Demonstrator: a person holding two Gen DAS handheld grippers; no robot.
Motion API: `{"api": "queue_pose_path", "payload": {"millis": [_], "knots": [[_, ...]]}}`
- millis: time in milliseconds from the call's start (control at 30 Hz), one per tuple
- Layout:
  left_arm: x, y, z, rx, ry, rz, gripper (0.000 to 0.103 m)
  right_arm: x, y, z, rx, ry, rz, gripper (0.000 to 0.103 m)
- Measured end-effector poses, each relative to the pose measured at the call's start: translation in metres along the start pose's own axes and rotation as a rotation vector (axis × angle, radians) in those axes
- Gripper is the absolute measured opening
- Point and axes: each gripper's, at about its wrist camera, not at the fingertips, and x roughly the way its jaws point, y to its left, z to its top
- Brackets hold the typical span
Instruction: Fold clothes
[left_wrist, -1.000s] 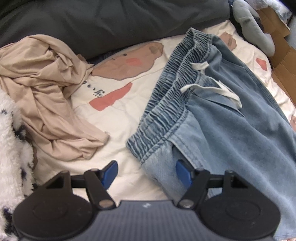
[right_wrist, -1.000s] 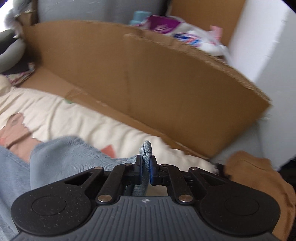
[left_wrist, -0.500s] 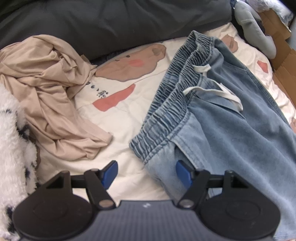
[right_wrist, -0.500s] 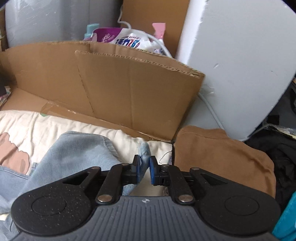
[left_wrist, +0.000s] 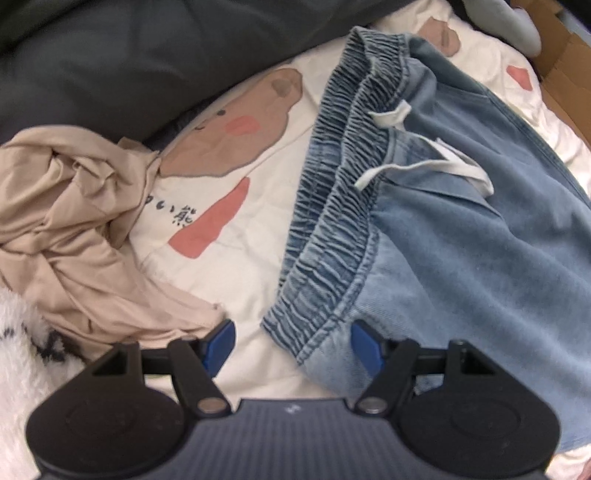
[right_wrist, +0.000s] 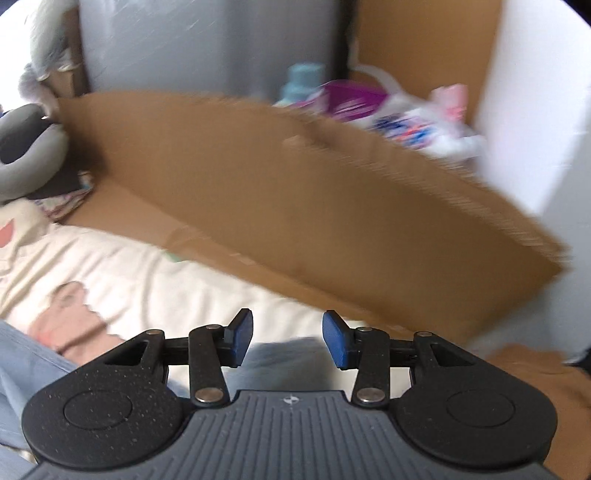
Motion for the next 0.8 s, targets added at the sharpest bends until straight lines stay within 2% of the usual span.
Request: {"api": "queue_pose_path", "payload": {"millis": [200, 367, 567, 700, 800], "knots": [[0.01, 0.01, -0.009, -0.103, 0.009, -0.048, 0.072, 0.022, 0.062, 0.014, -0.08, 0.01, 0.105, 0.049], [0.021, 0.02, -0.016, -0.168, 0.005, -0.086, 0.072, 0.039, 0.121, 0.043, -0.138, 0.011, 0.21, 0.049], [0.012, 0.025, -0.029, -0.237, -0.037, -0.124, 0.07, 0.051, 0.209, 0.083, -0.254, 0.026, 0.366, 0.049], [0.0, 0.032, -0.044, -0.306, -0.085, -0.152, 0.066, 0.057, 0.266, 0.106, -0.302, 0.081, 0.404, 0.049], [-0.008, 0.036, -0.057, -0.37, -0.137, -0.144, 0.062, 0.056, 0.31, 0.115, -0.352, 0.102, 0.437, 0.049]]}}
